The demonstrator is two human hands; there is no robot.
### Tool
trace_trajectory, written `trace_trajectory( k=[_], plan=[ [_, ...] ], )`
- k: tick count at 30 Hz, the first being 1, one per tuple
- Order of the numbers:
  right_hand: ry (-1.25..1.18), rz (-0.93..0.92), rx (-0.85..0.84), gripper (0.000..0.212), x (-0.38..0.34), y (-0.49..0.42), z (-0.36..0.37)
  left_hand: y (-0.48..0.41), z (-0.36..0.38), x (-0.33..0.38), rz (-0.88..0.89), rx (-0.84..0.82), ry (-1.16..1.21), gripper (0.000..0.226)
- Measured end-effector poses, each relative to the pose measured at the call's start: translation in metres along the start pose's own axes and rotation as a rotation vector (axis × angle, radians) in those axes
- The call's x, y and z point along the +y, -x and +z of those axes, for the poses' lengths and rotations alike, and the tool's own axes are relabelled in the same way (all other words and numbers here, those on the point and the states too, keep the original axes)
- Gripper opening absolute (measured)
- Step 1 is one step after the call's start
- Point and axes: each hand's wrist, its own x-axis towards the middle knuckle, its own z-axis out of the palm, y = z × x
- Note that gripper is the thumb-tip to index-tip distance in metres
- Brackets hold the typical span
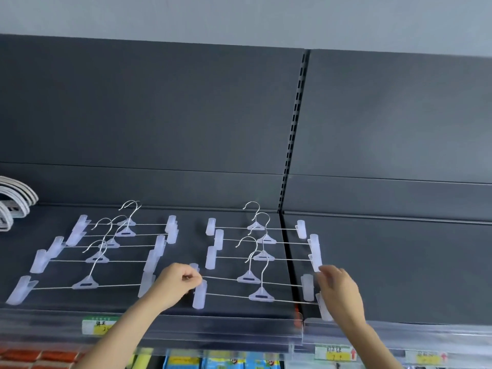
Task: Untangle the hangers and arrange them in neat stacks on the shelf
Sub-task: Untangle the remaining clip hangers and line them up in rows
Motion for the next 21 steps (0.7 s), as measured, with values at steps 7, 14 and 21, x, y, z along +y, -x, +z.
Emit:
trace_trajectory(
  k=[7, 14, 21],
  plan=[
    [0.094, 0.056, -0.300, 0.019, -0.008, -0.018, -0.001, 0.003, 0.010, 0.010, 0.057, 0.025, -0.054, 0.029],
    [0.079, 0.028, -0.153, 0.019, -0.004, -0.023, -0.007, 0.004, 0.015, 0.008, 0.076, 0.136, 0.086, 0.022],
    [0.020, -0.050, -0.102, 0.014, 0.000, -0.026, -0.014, 0.005, 0.015, 0.000, 0.157, 0.180, 0.285, 0.045]
  ],
)
